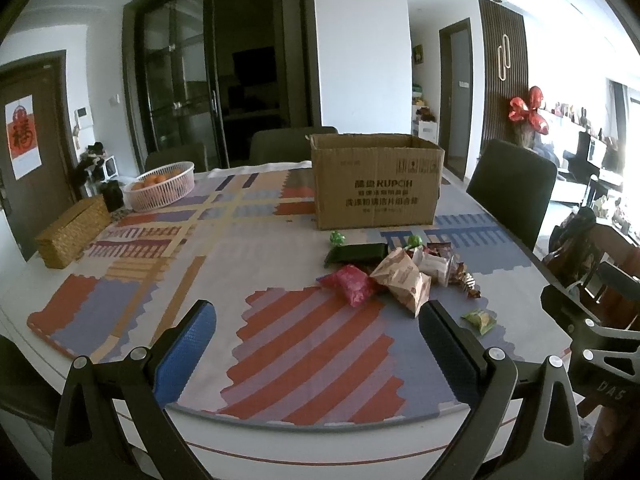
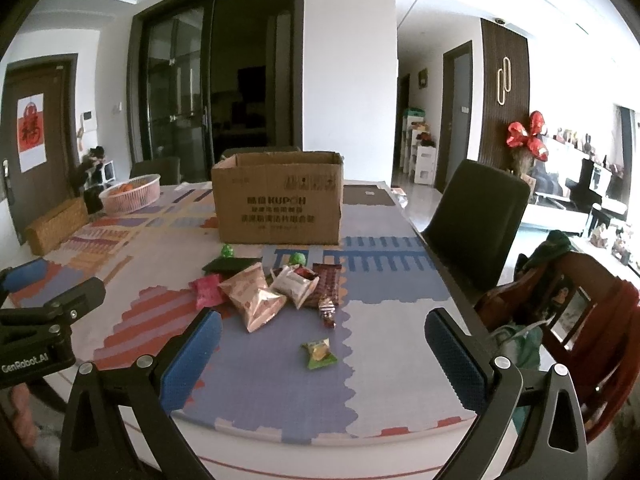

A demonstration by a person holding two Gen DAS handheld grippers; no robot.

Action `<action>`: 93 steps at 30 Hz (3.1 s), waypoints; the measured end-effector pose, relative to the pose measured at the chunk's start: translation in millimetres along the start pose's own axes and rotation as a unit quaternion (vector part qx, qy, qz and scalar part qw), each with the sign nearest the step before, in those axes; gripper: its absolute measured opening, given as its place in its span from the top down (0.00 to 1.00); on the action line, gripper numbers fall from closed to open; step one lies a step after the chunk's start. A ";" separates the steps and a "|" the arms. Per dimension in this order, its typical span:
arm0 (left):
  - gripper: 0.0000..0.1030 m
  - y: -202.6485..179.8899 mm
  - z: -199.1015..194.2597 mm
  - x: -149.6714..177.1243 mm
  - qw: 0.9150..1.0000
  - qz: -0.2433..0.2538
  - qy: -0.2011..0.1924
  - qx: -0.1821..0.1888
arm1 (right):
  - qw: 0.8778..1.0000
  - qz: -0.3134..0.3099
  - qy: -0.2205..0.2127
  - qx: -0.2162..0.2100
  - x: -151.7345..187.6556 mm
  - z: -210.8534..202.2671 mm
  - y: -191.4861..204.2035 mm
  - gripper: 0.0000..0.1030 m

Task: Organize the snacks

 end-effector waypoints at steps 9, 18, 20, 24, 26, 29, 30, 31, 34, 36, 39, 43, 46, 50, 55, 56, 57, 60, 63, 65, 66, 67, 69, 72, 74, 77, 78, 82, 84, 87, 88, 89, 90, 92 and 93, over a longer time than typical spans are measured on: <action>0.00 -7.4 28.2 1.0 0.999 0.022 0.017 0.018 | 0.999 -0.007 0.033 -0.012 4.8 24.7 4.4 0.00; 0.08 -22.4 72.4 2.6 0.997 0.043 0.038 0.050 | 0.997 -0.019 0.077 -0.017 19.1 66.9 8.9 0.01; 0.12 -26.8 81.9 3.8 0.996 0.043 0.042 0.059 | 0.996 -0.026 0.085 -0.017 22.0 73.7 10.5 0.06; 0.17 -36.4 106.4 7.2 0.994 0.043 0.060 0.081 | 0.994 -0.032 0.105 -0.019 30.1 87.2 11.0 0.15; 0.21 -40.3 113.3 7.6 0.993 0.043 0.065 0.091 | 0.992 -0.030 0.117 -0.024 35.3 94.1 11.2 0.20; 0.26 -48.8 126.5 8.8 0.990 0.040 0.076 0.109 | 0.991 -0.031 0.130 -0.029 41.4 101.9 12.6 0.28; 0.27 -50.8 129.1 8.9 0.990 0.039 0.079 0.114 | 0.990 -0.033 0.132 -0.032 43.0 103.8 13.4 0.30; 0.29 -54.0 134.9 9.5 0.988 0.035 0.085 0.121 | 0.990 -0.034 0.135 -0.034 44.7 106.2 14.8 0.32; 0.33 -60.4 146.8 12.8 0.985 0.023 0.101 0.135 | 0.988 -0.036 0.142 -0.044 48.3 110.7 18.3 0.38; 0.34 -63.6 154.2 15.2 0.984 0.015 0.112 0.141 | 0.988 -0.035 0.145 -0.049 49.8 114.0 19.7 0.41; 0.37 -66.8 165.3 17.9 0.982 0.005 0.125 0.144 | 0.986 -0.031 0.153 -0.058 52.2 120.4 21.5 0.48; 0.39 -70.6 180.1 21.3 0.980 -0.005 0.140 0.144 | 0.984 -0.026 0.164 -0.064 56.6 127.1 22.0 0.55; 0.40 -72.9 188.6 22.3 0.978 -0.010 0.148 0.145 | 0.982 -0.020 0.173 -0.068 59.4 132.1 22.3 0.59; 0.43 -75.1 197.4 22.3 0.978 -0.013 0.153 0.142 | 0.981 -0.016 0.182 -0.070 63.0 136.7 22.8 0.65; 0.49 -75.0 207.0 21.7 0.976 -0.022 0.160 0.144 | 0.979 -0.015 0.192 -0.073 66.9 141.5 22.5 0.74; 0.54 -75.6 208.6 22.0 0.976 -0.023 0.162 0.145 | 0.979 -0.017 0.191 -0.073 66.2 142.5 23.4 0.74; 0.56 -76.4 209.9 22.7 0.975 -0.024 0.164 0.147 | 0.979 -0.017 0.191 -0.074 66.3 142.7 23.4 0.74; 0.67 -78.1 210.8 23.3 0.974 -0.023 0.166 0.153 | 0.978 -0.017 0.190 -0.079 65.2 144.1 25.6 0.75; 0.69 -78.9 208.2 22.6 0.974 -0.018 0.165 0.155 | 0.979 -0.013 0.186 -0.084 62.6 144.7 25.0 0.75; 0.69 -78.5 203.8 21.0 0.974 -0.013 0.162 0.155 | 0.980 -0.012 0.178 -0.085 58.3 142.6 25.3 0.75; 0.69 -78.6 201.3 20.2 0.974 -0.012 0.162 0.156 | 0.981 -0.012 0.174 -0.084 56.0 141.1 25.1 0.75; 0.69 -78.7 198.1 18.6 0.975 -0.007 0.159 0.155 | 0.982 -0.012 0.170 -0.084 53.1 139.5 25.2 0.75; 0.69 -78.3 191.7 14.7 0.977 0.000 0.151 0.152 | 0.983 -0.012 0.162 -0.084 47.7 136.4 25.4 0.75; 0.69 -75.8 183.4 7.4 0.978 0.004 0.143 0.150 | 0.985 -0.015 0.151 -0.081 39.0 132.5 26.5 0.75; 0.69 -74.4 179.2 2.5 0.980 0.008 0.137 0.146 | 0.986 -0.015 0.143 -0.081 31.1 129.4 27.2 0.75; 0.69 -70.1 171.7 -10.6 0.982 0.014 0.125 0.139 | 0.988 -0.014 0.130 -0.083 18.2 124.5 28.1 0.75; 0.69 -69.1 169.7 -15.1 0.983 0.014 0.121 0.137 | 0.988 -0.014 0.125 -0.085 13.3 123.2 28.6 0.75; 0.69 -63.8 164.8 -33.0 0.985 0.010 0.108 0.133 | 0.990 -0.012 0.108 -0.089 -9.0 119.5 30.4 0.75; 0.69 -59.8 162.9 -45.4 0.986 0.009 0.101 0.130 | 0.991 -0.008 0.098 -0.092 -21.9 119.6 30.9 0.75; 0.69 -55.4 160.0 -58.7 0.989 0.014 0.089 0.121 | 0.992 -0.006 0.081 -0.093 -42.6 121.2 30.0 0.75; 0.69 -53.4 159.5 -64.8 0.989 0.015 0.085 0.118 | 0.993 -0.007 0.074 -0.091 -50.0 122.2 29.8 0.75; 0.69 -51.9 159.2 -70.1 0.990 0.016 0.080 0.118 | 0.994 -0.006 0.067 -0.090 -58.1 123.5 29.6 0.75; 0.69 -49.7 159.2 -77.9 0.991 0.019 0.075 0.113 | 0.994 -0.004 0.063 -0.093 -63.7 124.8 29.3 0.75; 0.69 -47.4 159.3 -86.7 0.992 0.024 0.067 0.108 | 0.994 0.000 0.056 -0.097 -75.4 127.5 29.5 0.75; 0.69 -45.9 159.5 -93.9 0.992 0.027 0.062 0.105 | 0.994 -0.001 0.050 -0.098 -82.7 129.1 30.4 0.75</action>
Point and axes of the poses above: each gripper's, at about its wrist camera, not at the fingertips, and z roughly the way its jaws point, y to its left, x to its underside, the point moved 9 cm from there along z, roughly the way its jaws point, and after that the axes turned 8 degrees about x, right-handed, at the moved point
